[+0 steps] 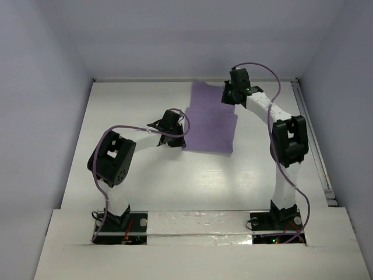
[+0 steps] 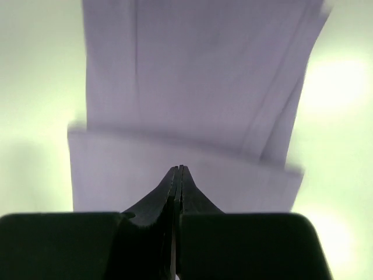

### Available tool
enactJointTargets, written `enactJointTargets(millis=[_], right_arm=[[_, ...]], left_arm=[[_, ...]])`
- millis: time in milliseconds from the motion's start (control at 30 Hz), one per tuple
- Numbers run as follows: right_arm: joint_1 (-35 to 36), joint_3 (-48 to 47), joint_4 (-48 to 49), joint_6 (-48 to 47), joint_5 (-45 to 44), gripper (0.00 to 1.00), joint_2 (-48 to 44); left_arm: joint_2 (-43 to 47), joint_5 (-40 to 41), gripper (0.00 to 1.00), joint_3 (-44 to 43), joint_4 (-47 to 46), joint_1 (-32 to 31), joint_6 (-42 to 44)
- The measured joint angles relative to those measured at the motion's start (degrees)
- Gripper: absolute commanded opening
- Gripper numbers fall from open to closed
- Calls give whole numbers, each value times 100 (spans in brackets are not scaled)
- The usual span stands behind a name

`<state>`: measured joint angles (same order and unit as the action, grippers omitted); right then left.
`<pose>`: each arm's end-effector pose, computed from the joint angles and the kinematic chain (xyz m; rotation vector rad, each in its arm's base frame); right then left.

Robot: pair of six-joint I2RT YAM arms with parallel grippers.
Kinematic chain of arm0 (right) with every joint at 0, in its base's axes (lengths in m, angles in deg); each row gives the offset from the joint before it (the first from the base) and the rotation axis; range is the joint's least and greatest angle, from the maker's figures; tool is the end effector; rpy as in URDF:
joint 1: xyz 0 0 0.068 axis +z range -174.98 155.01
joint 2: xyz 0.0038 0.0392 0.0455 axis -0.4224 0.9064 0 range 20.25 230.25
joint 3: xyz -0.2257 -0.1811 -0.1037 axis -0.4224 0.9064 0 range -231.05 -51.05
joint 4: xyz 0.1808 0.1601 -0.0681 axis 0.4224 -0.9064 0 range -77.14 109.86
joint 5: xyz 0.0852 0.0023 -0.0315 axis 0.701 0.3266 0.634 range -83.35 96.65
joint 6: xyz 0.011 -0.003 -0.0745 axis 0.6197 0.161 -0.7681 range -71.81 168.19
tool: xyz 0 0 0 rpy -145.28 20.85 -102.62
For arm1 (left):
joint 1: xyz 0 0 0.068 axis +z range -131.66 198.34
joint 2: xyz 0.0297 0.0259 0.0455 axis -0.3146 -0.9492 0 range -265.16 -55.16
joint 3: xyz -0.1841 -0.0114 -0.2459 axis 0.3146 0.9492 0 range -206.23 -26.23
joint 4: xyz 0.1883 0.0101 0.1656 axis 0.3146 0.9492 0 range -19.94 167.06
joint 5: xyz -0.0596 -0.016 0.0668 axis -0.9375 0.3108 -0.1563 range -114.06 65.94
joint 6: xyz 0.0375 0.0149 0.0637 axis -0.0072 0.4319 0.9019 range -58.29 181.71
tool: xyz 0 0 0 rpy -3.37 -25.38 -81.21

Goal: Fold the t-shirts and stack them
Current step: Fold the folded rectangular tshirt in 1/3 of the way, then grab one side of the 2/3 rectangular tshirt with both arms

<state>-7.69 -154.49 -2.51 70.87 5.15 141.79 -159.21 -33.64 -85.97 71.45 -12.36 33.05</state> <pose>0.4990 0.1536 0.2641 0.1219 2.2960 0.3343 0.3364 -0.2119 0.1859 0.1279 2.4627 -0.6764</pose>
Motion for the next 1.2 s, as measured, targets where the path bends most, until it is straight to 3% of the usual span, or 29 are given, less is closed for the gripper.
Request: enactJointTargets(millis=[133, 300, 533, 700, 833, 867, 967, 1000, 1100, 1200], right_arm=[[151, 1342, 181, 98, 452, 0, -850], [334, 3416, 391, 472, 1049, 0, -1908], [326, 5031, 667, 916, 1270, 0, -3121], [291, 5901, 901, 1161, 1093, 0, -3248], [256, 6074, 1150, 1329, 1058, 0, -3272], [256, 6100, 1187, 1364, 1040, 4, -3294], [256, 6188, 1163, 1445, 938, 33, -3469], [256, 6216, 1110, 1456, 909, 48, -3591], [256, 6288, 975, 1502, 802, 66, -4109], [251, 6323, 1001, 1539, 774, 68, -4363]], left_arm=[[0, 63, 7, -116, 258, -7, 37], [168, 190, 15, -160, 693, -7, 101], [535, 251, 19, -160, 927, -7, 118], [544, 199, 43, -125, 949, -7, 118], [544, 120, 53, -101, 962, -7, 103], [544, 101, 53, -101, 960, -7, 98], [544, 37, 53, -85, 949, -7, 94], [544, 13, 52, -68, 931, -7, 87], [520, -70, 51, -24, 855, -7, 50], [442, -129, 47, 2, 807, -7, 22]])
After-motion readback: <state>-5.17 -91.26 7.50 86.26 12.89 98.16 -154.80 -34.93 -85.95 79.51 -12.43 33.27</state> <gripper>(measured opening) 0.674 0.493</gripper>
